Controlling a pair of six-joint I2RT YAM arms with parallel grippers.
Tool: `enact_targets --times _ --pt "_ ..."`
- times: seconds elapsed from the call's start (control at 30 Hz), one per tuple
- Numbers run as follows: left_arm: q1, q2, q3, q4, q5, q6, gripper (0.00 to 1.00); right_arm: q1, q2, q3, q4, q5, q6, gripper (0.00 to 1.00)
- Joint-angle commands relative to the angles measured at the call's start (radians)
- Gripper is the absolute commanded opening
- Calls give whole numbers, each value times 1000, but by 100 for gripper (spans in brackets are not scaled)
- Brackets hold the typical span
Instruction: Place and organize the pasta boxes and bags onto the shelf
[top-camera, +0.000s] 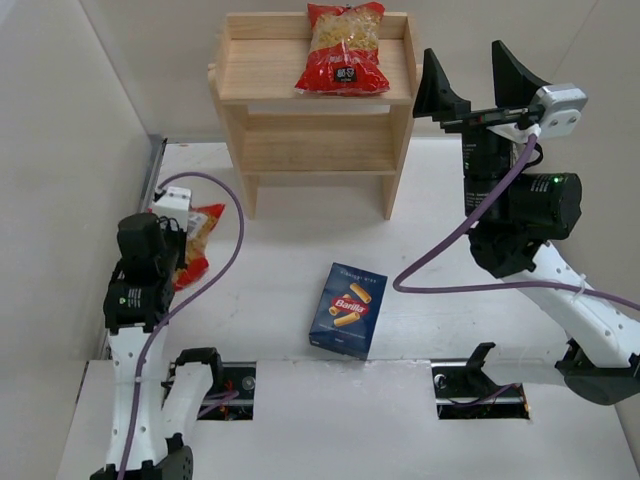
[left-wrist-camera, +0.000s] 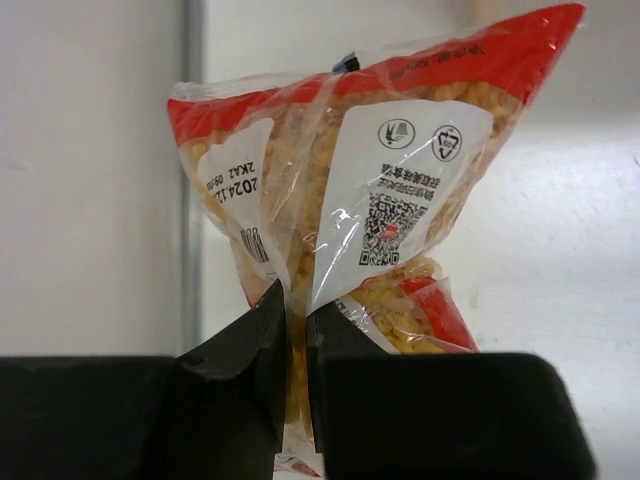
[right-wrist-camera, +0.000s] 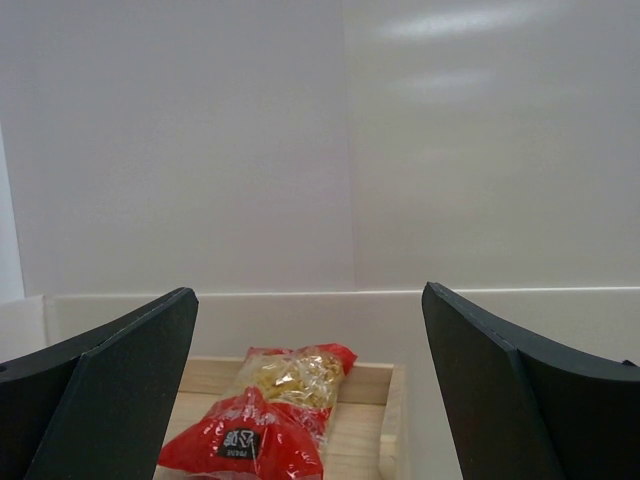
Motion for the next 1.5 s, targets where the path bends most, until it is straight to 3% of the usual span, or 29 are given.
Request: enact_targets --times 0.0,0.1,0.27,0.47,0.6,0.67,1.03,1.33,1.47 --pt "25 6 212 252 -127 65 0 8 -18 -10 59 14 7 100" --pt "42 93 362 416 -153 90 0 8 -19 -27 62 20 29 100" --pt "-34 316 678 589 -122 113 0 8 -56 -97 79 34 32 100" --pt "-281 653 1046 927 -99 246 0 5 -103 -208 104 86 28 100" --pt "-428 972 1503 989 -67 398 0 2 -146 -275 108 143 34 100" --pt "-474 1095 1655 987 -46 455 0 1 -166 -303 113 174 35 100" --pt "-491 1154 1573 1073 -193 487 0 -1 -246 -387 85 232 21 100" --pt "-590 1034 1249 1062 -231 449 2 -6 -234 -367 81 217 17 100" --pt "-582 1054 1257 1077 -260 453 16 -3 -238 -366 78 220 15 100"
